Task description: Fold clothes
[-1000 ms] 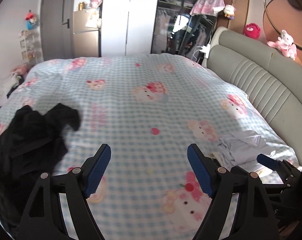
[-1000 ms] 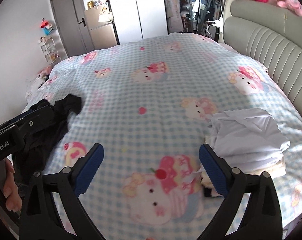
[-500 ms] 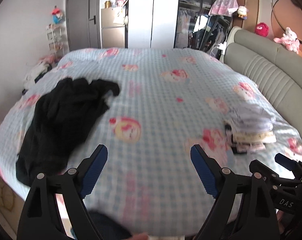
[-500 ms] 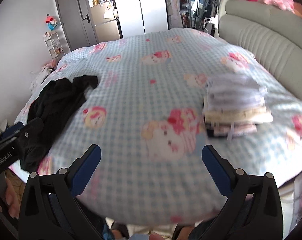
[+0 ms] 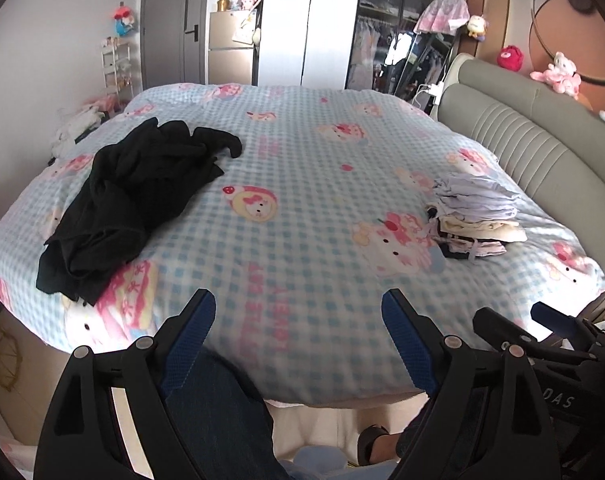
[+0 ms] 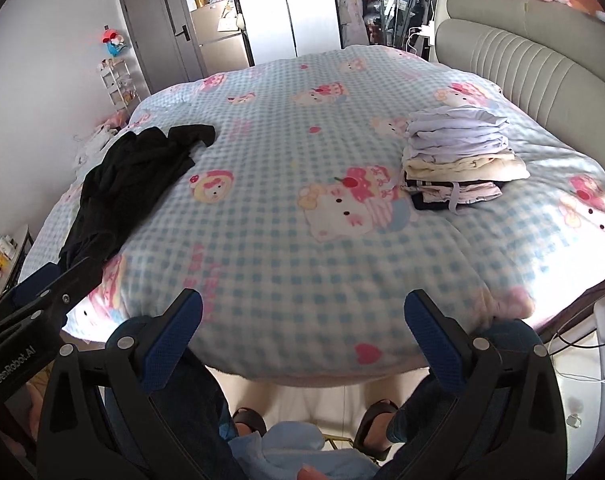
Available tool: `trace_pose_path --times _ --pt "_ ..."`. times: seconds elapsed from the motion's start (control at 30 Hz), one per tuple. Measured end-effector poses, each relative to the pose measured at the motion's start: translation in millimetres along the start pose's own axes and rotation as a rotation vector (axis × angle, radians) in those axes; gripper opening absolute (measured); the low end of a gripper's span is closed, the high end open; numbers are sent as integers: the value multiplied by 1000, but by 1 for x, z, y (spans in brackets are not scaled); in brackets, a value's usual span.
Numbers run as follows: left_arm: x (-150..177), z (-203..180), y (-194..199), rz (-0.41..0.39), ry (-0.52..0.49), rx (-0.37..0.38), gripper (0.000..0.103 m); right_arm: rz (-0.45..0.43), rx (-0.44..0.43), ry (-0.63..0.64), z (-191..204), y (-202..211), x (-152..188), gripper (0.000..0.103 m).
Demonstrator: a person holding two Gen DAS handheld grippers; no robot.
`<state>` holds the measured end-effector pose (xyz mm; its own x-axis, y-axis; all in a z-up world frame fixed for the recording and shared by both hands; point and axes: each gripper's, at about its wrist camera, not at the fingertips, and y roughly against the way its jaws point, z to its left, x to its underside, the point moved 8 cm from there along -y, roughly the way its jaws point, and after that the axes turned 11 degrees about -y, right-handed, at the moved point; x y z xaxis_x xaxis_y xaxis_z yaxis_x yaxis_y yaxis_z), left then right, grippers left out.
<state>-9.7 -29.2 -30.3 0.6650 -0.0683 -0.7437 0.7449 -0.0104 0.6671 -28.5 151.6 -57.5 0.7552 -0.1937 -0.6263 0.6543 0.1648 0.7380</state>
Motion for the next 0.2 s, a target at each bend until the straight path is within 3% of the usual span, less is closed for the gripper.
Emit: trace_pose_path --times 0.2 --pt "9 -9 14 -21 -7 -1 87 -7 -25 9 -2 12 10 102"
